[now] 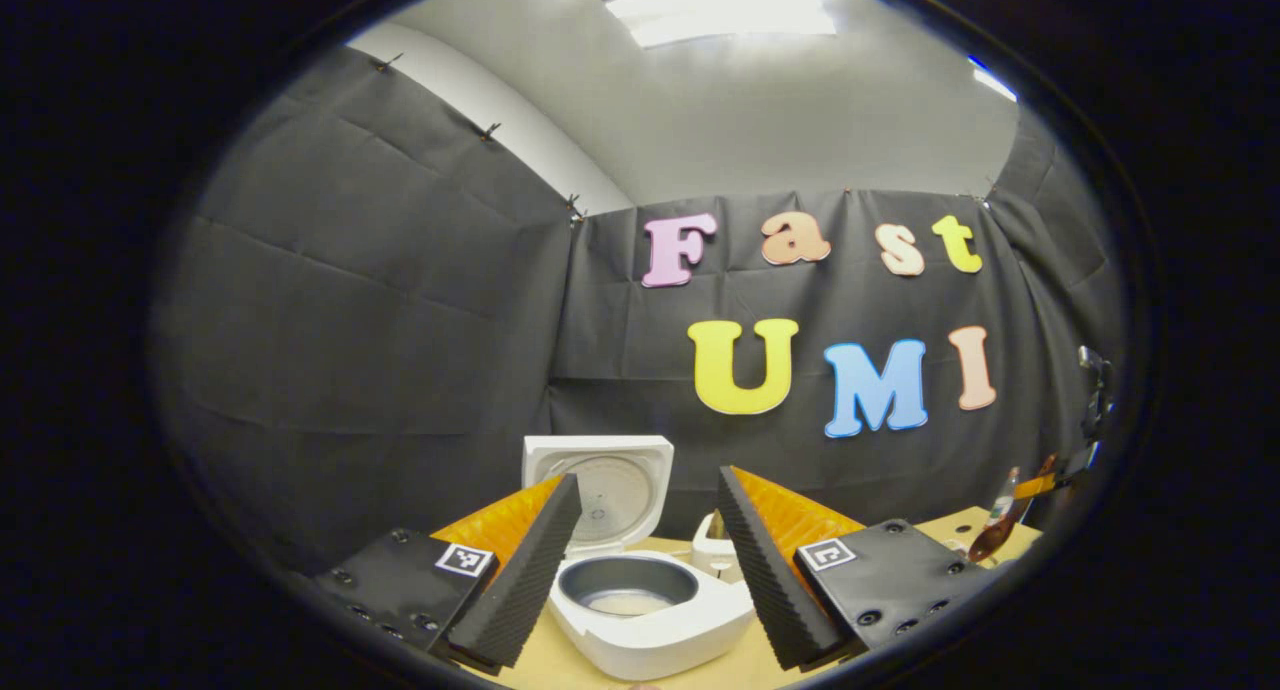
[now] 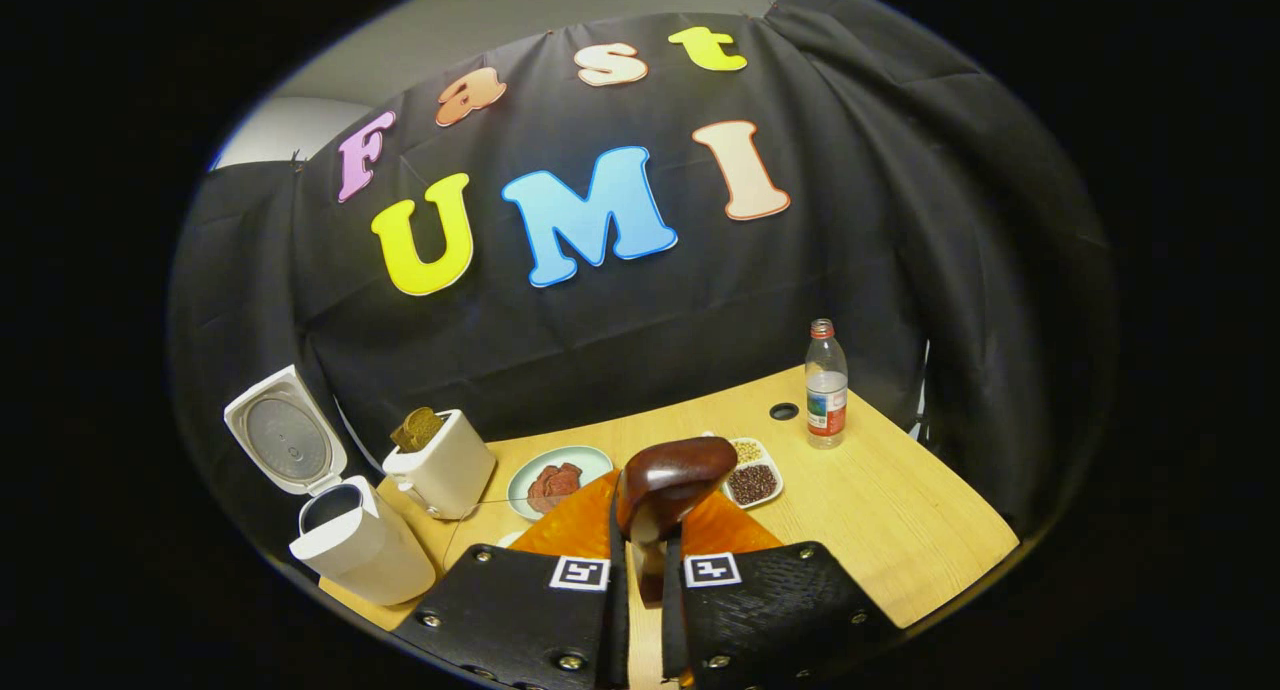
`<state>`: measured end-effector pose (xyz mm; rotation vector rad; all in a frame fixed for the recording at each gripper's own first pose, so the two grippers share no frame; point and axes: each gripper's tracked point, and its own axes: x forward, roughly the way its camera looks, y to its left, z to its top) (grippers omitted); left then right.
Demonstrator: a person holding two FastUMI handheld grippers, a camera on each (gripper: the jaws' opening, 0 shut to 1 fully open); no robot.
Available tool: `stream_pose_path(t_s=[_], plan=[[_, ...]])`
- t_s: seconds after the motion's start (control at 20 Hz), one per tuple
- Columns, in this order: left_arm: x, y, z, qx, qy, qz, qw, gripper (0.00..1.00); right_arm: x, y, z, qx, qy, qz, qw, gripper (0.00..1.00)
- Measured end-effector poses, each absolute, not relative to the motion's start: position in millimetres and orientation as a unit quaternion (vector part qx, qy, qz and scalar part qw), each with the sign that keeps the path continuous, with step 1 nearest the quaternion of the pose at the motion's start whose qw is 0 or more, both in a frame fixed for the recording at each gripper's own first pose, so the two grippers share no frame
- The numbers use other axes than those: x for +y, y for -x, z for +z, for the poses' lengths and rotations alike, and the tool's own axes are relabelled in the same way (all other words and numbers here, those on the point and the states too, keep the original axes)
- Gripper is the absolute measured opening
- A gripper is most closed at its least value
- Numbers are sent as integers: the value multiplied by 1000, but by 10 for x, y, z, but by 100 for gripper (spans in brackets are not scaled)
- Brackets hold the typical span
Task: Close the left gripper, press the button to open the rice cooker; take a wooden spoon from the chopstick holder with the right hand, scoop a spoonful of rice and pour it into the rice cooker, then put the wooden spoon back into the chopstick holder.
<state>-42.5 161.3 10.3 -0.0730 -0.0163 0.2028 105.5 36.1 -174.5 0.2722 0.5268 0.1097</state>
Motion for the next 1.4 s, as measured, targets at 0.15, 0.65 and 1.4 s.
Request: stream_pose_path(t_s=[0.15, 0.65, 1.4], plan=[[1761, 513, 55, -4, 31, 113, 993, 92, 576, -1159, -1696, 256, -132, 69, 955, 13], [2288, 814, -169, 27, 10, 160, 987, 99, 1306, -1634, -1993, 268, -115, 107, 950, 13], [2707, 908, -368, 75, -11, 185, 980, 92, 1811, -1951, -3091, 306, -34, 88, 947, 13]])
